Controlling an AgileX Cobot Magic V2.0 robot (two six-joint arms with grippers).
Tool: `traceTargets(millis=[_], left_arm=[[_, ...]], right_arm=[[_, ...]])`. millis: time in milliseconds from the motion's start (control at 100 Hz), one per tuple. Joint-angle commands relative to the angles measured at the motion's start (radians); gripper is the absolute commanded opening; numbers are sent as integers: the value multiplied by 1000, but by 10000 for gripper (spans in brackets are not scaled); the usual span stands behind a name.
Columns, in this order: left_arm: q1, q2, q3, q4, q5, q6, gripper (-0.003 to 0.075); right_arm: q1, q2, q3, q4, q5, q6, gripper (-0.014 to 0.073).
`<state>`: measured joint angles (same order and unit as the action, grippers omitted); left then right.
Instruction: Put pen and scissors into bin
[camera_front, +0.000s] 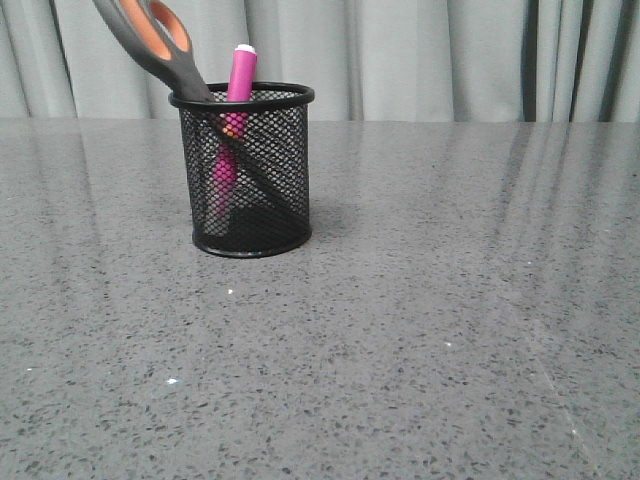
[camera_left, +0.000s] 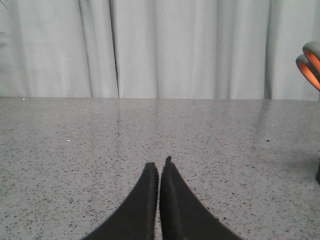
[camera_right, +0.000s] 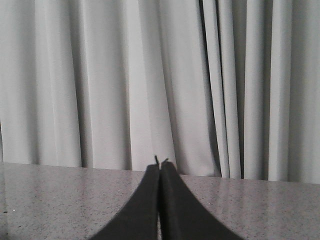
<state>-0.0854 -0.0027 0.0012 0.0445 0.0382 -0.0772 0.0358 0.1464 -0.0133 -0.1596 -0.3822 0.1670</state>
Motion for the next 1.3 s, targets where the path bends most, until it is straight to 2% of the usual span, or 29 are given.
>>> traceTargets(millis=[0, 760, 870, 1070, 1250, 1290], left_arm=[[1, -28, 24, -3, -77, -10, -22], [1, -28, 24, -3, -77, -10, -22], [1, -28, 24, -3, -77, -10, -22], [1, -28, 24, -3, -77, -10, -22], [1, -28, 24, -3, -77, -10, -22], [1, -28, 24, -3, -77, -10, -22]], right_arm=[[-6, 9, -27, 3, -67, -10, -69], [-6, 9, -27, 9, -56, -16, -69], [-6, 9, -27, 103, 49, -40, -69], [-6, 1, -24, 105, 282, -95, -69], [-6, -89, 43, 99, 291, -130, -69], [-6, -114, 40, 99, 365, -130, -69]])
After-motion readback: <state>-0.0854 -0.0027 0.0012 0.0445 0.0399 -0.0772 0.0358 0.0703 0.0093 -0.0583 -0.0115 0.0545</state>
